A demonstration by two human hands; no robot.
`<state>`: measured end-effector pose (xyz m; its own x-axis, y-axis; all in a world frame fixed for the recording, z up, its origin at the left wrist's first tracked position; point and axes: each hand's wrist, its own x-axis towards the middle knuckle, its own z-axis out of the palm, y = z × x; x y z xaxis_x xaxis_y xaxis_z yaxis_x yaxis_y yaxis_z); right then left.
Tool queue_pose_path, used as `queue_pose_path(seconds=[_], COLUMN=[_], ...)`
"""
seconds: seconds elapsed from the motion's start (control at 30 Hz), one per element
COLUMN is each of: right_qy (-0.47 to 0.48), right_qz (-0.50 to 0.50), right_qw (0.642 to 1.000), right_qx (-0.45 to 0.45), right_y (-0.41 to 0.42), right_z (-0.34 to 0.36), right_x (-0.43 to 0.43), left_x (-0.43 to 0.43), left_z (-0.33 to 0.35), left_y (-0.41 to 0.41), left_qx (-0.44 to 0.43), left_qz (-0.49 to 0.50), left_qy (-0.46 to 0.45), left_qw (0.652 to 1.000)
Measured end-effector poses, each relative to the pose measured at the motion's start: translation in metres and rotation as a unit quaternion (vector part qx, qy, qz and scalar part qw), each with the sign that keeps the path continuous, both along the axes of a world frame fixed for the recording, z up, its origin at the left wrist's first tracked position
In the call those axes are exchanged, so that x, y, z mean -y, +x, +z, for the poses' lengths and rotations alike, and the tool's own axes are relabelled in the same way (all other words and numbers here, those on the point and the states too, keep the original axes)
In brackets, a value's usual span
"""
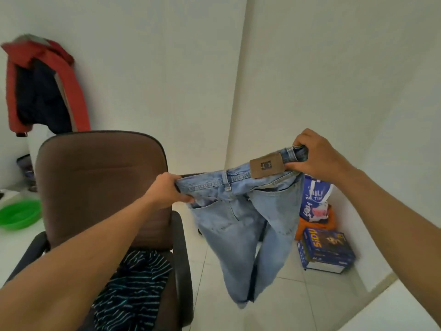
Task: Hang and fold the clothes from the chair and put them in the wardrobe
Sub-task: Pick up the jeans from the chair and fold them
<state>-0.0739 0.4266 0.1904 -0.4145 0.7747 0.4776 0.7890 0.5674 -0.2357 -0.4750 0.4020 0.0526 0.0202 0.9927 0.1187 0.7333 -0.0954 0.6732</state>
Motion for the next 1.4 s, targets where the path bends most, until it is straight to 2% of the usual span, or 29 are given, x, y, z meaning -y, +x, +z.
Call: queue_pose_path(seconds=[0.13, 0.3, 0.4, 0.5, 0.6, 0.7, 0.77, 0.8, 0.87, 1.0, 1.07, 1.13, 1.2, 1.3, 1.4], right_qy=[0.042, -0.002, -0.005, -0.030, -0.078, -0.091, -0.057, -0.034, 0.017, 0.125, 0.205, 0.272, 0.291, 0.221, 0.170], right_qz=[-0.071, -0.111, -0.102, -0.048, -0.002, 0.031, 0.042, 0.044, 0.045, 0.041, 0.023, -0.007, -0.021, 0.013, 0.073], right_qw=[0.991, 0.979, 0.972, 0.940, 0.897, 0.872, 0.873, 0.874, 0.875, 0.875, 0.885, 0.889, 0.891, 0.886, 0.855], right_qx=[-0.110, -0.173, -0.212, -0.335, -0.436, -0.480, -0.482, -0.483, -0.482, -0.465, -0.418, -0.369, -0.348, -0.407, -0.484], right_y=[0.048, 0.079, 0.080, 0.073, 0.065, 0.055, 0.046, 0.040, 0.029, 0.006, -0.004, -0.016, -0.028, -0.041, -0.047], right_z=[0.019, 0.052, 0.081, 0.118, 0.158, 0.195, 0.214, 0.222, 0.237, 0.266, 0.278, 0.288, 0.297, 0.307, 0.308], right_x=[0.015, 0.039, 0.056, 0.077, 0.103, 0.128, 0.138, 0.141, 0.146, 0.154, 0.157, 0.160, 0.165, 0.178, 0.190], left_x=[0.011, 0.037, 0.059, 0.078, 0.090, 0.100, 0.109, 0.113, 0.119, 0.133, 0.142, 0.148, 0.150, 0.151, 0.141], left_z=[0.072, 0.163, 0.217, 0.267, 0.312, 0.350, 0.367, 0.374, 0.387, 0.414, 0.430, 0.444, 0.454, 0.456, 0.452], left_y=[0.026, 0.062, 0.073, 0.070, 0.051, 0.029, 0.020, 0.017, 0.014, 0.003, -0.007, -0.019, -0.031, -0.049, -0.068], left_qx=[0.124, 0.236, 0.299, 0.332, 0.266, 0.078, -0.045, -0.050, 0.025, 0.281, 0.360, 0.354, 0.316, 0.320, 0.336], left_qz=[-0.025, -0.060, -0.080, -0.111, -0.083, -0.035, 0.020, 0.037, 0.034, -0.067, -0.106, -0.110, -0.092, -0.138, -0.150], left_qy=[0.058, 0.143, 0.159, 0.143, 0.192, 0.279, 0.363, 0.402, 0.439, 0.351, 0.276, 0.222, 0.187, 0.133, 0.120], left_qw=[0.990, 0.959, 0.938, 0.926, 0.941, 0.957, 0.930, 0.913, 0.898, 0.891, 0.885, 0.902, 0.926, 0.928, 0.922])
